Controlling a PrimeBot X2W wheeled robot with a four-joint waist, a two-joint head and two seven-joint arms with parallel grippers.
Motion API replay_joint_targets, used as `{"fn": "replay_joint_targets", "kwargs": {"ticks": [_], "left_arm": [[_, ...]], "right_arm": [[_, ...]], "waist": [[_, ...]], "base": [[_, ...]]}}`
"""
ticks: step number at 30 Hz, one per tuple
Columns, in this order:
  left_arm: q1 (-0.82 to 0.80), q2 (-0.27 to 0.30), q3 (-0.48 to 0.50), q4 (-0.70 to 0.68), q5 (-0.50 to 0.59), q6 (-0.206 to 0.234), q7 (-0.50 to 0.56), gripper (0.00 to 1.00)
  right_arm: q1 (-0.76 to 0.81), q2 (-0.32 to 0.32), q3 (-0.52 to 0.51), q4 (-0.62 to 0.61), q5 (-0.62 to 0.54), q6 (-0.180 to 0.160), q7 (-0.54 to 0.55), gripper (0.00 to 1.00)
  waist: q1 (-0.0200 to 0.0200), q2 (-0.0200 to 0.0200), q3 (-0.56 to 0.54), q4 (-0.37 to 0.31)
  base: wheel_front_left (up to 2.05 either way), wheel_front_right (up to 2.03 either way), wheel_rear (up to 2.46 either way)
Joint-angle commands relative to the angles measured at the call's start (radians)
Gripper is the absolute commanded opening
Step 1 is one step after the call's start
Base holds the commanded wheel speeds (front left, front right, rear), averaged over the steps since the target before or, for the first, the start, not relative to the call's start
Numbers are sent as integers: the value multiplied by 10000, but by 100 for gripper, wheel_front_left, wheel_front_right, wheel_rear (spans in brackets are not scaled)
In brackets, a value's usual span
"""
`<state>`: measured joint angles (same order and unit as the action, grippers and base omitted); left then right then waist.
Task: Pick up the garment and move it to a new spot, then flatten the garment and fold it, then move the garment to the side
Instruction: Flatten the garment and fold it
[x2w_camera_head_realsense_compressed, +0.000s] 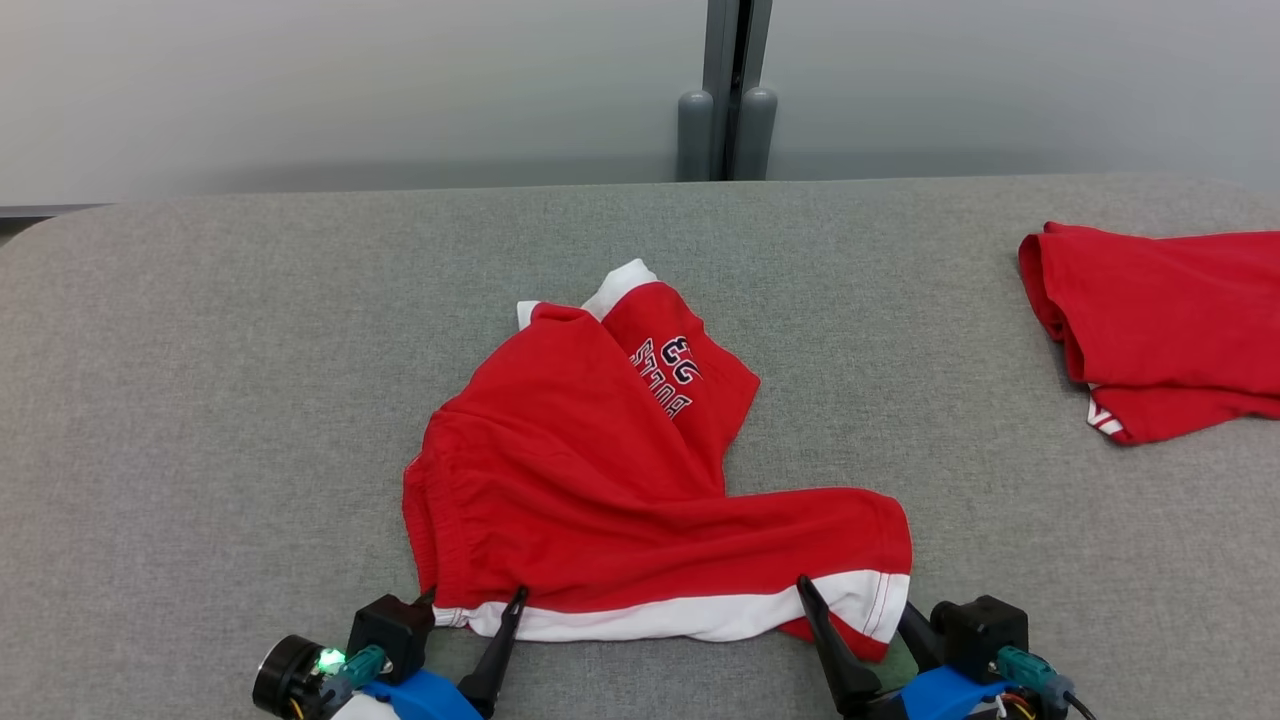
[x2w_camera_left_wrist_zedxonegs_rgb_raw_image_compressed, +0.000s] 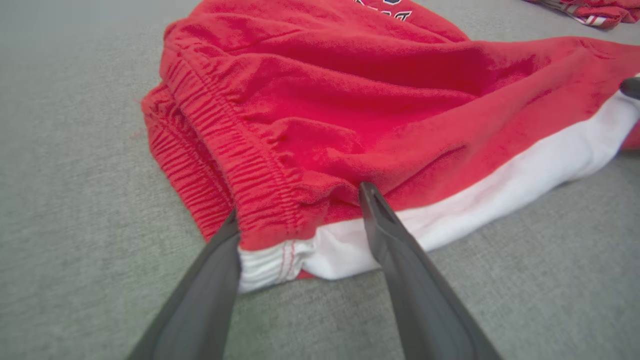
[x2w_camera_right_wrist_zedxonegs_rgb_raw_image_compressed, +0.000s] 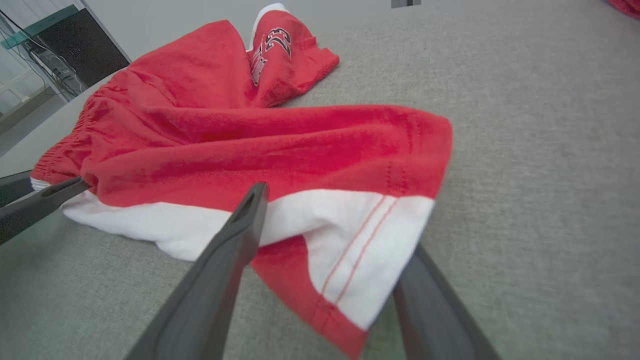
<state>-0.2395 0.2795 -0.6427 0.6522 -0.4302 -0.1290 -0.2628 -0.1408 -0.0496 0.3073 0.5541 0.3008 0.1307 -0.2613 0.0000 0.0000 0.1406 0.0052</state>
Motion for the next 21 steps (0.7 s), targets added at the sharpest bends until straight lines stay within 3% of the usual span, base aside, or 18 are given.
{"fn": "replay_joint_targets", "kwargs": {"ticks": [1, 2, 3, 4, 5, 6, 12, 21], "left_arm": [[-188, -24, -91, 76, -83, -22, -20, 100], [-260, -60, -160, 157, -178, -23, -21, 100], [-357, -93, -252, 244, -282, -22, -21, 100], [-424, -101, -373, 380, -393, -22, -19, 48], [-487, -129, -470, 462, -496, -22, -21, 4], [-567, -157, -583, 520, -598, -22, -19, 0], [-603, -81, -361, -156, -1140, -22, -22, 0], [-788, 315, 305, -2174, -1469, -22, -21, 0]], "right_arm": [[-181, -20, 15, -22, 64, 3, -42, 100], [-241, -20, 51, -5, 153, 3, -42, 100], [-284, -20, 153, 87, 216, 3, -43, 43], [-323, -20, 260, 150, 237, 3, -43, 0], [-370, -20, 319, 170, 262, 3, -43, 0], [-433, -20, 360, 115, 268, 4, -43, 0], [-139, -104, 343, -689, 153, 4, -43, 0], [-326, -1058, 621, -2376, 474, 4, -39, 0]], "waist": [[0, 0, 18, 5], [0, 0, 37, 5], [0, 0, 46, 10], [0, 0, 48, 14], [0, 0, 46, 16], [0, 0, 41, 20], [0, 0, -108, 43], [0, 0, -198, 93]], "base": [[0, 0, 0], [0, 0, 0], [0, 0, 0], [0, 0, 0], [0, 0, 0], [0, 0, 0], [0, 0, 0], [0, 0, 0]]}}
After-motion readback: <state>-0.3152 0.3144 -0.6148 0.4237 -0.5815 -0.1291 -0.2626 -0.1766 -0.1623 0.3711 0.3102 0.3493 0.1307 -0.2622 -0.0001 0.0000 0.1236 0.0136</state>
